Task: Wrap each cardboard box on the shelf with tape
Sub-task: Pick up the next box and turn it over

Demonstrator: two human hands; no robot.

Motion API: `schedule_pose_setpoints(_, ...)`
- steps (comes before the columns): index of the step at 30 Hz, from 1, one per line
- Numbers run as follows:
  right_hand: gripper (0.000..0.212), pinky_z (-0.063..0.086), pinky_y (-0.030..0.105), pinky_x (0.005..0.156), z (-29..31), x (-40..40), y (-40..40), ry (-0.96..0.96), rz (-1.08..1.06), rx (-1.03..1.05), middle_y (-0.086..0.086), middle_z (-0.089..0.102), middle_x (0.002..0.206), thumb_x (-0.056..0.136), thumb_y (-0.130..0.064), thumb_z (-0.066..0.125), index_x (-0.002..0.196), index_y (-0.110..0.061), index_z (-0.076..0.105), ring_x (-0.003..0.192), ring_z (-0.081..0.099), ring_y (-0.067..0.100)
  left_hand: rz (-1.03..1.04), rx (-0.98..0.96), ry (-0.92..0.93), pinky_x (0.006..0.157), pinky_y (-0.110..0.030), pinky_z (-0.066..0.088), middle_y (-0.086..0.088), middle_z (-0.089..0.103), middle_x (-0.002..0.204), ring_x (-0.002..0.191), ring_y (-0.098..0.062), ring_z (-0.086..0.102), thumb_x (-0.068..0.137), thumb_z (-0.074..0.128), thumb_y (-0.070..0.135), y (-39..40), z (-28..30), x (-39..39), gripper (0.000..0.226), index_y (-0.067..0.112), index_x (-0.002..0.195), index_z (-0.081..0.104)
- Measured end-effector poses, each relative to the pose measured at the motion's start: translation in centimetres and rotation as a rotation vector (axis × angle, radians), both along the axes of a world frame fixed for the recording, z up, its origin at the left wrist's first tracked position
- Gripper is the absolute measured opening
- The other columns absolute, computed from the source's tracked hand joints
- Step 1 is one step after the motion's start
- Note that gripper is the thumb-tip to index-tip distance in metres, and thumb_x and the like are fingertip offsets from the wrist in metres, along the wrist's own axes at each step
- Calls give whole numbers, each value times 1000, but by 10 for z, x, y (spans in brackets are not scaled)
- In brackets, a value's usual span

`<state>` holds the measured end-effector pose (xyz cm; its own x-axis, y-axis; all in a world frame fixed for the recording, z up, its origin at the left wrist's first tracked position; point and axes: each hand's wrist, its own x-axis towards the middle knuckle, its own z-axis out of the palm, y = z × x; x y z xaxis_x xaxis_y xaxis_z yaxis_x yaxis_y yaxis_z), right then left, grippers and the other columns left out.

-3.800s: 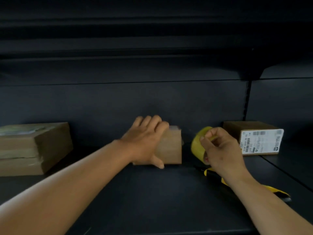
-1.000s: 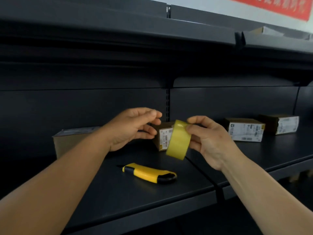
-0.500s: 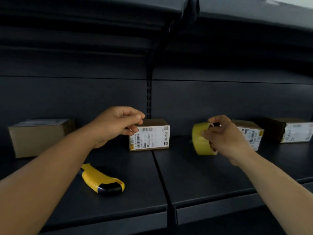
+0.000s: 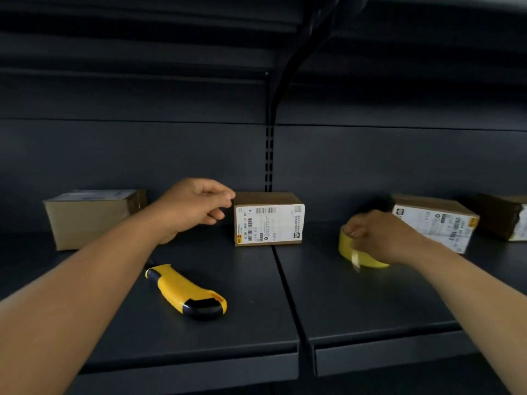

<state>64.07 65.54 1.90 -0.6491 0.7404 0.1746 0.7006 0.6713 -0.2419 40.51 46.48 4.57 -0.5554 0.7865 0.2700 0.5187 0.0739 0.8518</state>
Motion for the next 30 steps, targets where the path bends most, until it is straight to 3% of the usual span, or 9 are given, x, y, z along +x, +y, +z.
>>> schedule_pose_setpoints(7,32,42,24,93,4,-1,0,156,-43,-255,2,65,114,84,-8,65,116,-16,66,107,58,16,-14,-23,-7,78,-28,54,-3,66,98,85,-14,62,94,56,19,-3,-4,-20,11,22,95,67)
schedule_pose_setpoints(10,28,38,21,90,8,-2,-2,168,-57,-292,0,61,112,87,-20,65,115,-18,66,100,52,12,-23,-22,-25,75,-27,53,-4,66,99,85,-14,61,94,57,19,2,-5,-24,11,23,93,66)
schedule_pose_setpoints(13,30,41,18,75,13,-3,-7,212,-70,-275,-1,59,97,90,-36,58,104,-12,69,86,53,11,-36,-31,-27,72,-25,52,-2,65,99,85,-14,61,94,56,19,8,-6,-29,11,24,94,66)
schedule_pose_setpoints(15,32,43,17,63,16,-8,-12,401,-78,-250,2,61,91,93,-37,54,100,-8,68,74,53,10,-22,-29,-35,71,-25,51,-1,63,102,86,-14,62,95,55,20,13,-8,-32,11,23,100,64)
schedule_pose_setpoints(19,30,46,33,91,24,-33,-20,722,-71,-376,-1,64,94,93,-40,54,109,-17,63,94,59,16,62,-22,-100,72,-27,51,-3,60,109,84,-13,60,95,55,29,29,-14,-36,21,17,113,58)
schedule_pose_setpoints(23,43,41,41,103,24,-68,-27,781,-46,-544,4,61,121,88,-48,57,118,-15,58,114,55,24,104,-146,-94,87,-34,52,-4,60,101,96,-18,60,93,49,48,42,-18,-36,44,11,116,56)
schedule_pose_setpoints(26,48,41,38,101,16,-91,-29,770,-58,-649,2,64,111,89,-47,56,118,-10,56,106,57,22,94,-237,-83,90,-34,51,-5,59,108,102,-21,58,93,41,57,48,-21,-30,52,12,114,54)
schedule_pose_setpoints(28,47,43,32,89,11,-100,-32,764,-80,-712,3,64,95,92,-46,52,114,-5,55,89,58,18,81,-267,-92,91,-32,49,-4,57,117,106,-21,56,95,36,58,52,-24,-26,56,12,123,53)
schedule_pose_setpoints(30,47,41,31,83,7,-105,-33,781,-75,-738,2,62,92,95,-45,48,120,-5,52,82,56,15,64,-257,-168,89,-31,49,-7,56,126,105,-20,55,94,36,58,54,-25,-23,58,13,127,52)
